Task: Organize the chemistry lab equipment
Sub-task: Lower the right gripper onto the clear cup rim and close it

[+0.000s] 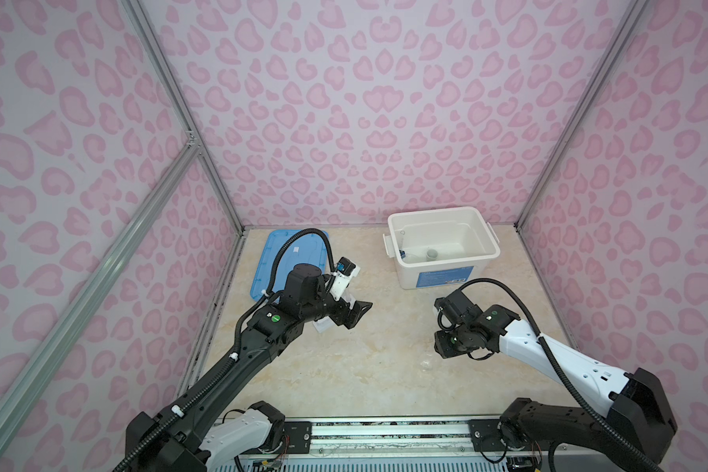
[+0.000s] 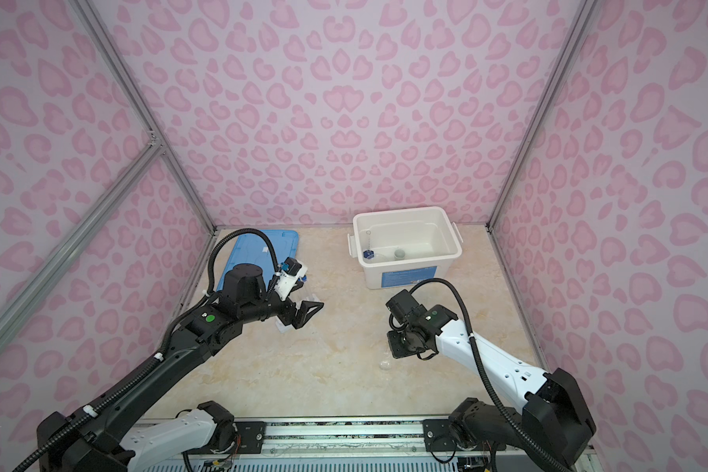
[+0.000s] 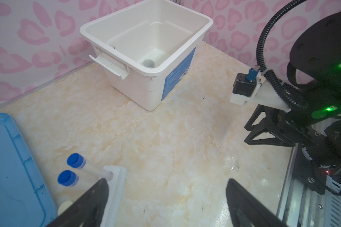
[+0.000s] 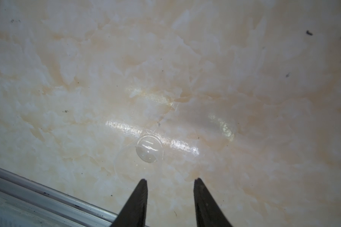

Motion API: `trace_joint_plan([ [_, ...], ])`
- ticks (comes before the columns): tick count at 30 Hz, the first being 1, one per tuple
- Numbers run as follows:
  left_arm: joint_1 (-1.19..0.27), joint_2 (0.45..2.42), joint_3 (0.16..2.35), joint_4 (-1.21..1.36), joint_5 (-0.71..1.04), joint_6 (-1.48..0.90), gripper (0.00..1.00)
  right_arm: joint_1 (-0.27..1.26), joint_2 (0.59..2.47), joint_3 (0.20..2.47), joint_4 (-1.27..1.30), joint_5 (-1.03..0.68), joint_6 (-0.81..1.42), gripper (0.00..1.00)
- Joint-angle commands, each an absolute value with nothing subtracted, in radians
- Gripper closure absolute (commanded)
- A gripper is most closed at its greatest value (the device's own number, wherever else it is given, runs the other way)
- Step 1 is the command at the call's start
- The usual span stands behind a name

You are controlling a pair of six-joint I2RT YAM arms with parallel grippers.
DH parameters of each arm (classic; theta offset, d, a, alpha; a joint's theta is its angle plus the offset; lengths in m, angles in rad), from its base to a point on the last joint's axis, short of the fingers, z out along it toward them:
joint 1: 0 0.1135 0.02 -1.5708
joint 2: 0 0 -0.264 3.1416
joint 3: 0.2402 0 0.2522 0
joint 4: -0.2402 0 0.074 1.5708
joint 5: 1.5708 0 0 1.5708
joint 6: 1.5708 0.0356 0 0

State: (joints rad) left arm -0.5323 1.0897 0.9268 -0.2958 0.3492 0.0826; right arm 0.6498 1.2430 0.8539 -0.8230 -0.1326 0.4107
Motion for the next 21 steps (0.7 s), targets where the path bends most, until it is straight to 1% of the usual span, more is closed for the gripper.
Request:
trace_joint_plan([
  [1, -0.532, 1.092, 0.923, -0.264, 0.364, 0.091, 0.05, 0.660, 1.268, 0.847, -0.797, -0.159, 0.426, 0.63],
  [10, -0.532, 1.100, 0.922, -0.262, 0.365, 0.090, 0.05, 0.693, 1.334, 0.841, -0.811, -0.175, 0.410, 0.64],
  [17, -0.533, 1.097, 0.919, -0.260, 0.362, 0.090, 0.05, 0.695, 1.365, 0.816, -0.783, -0.181, 0.408, 0.70],
  [21, -0.532, 1.095, 0.916, -0.261, 0.360, 0.090, 0.05, 0.697, 1.385, 0.811, -0.759, -0.186, 0.410, 0.71],
])
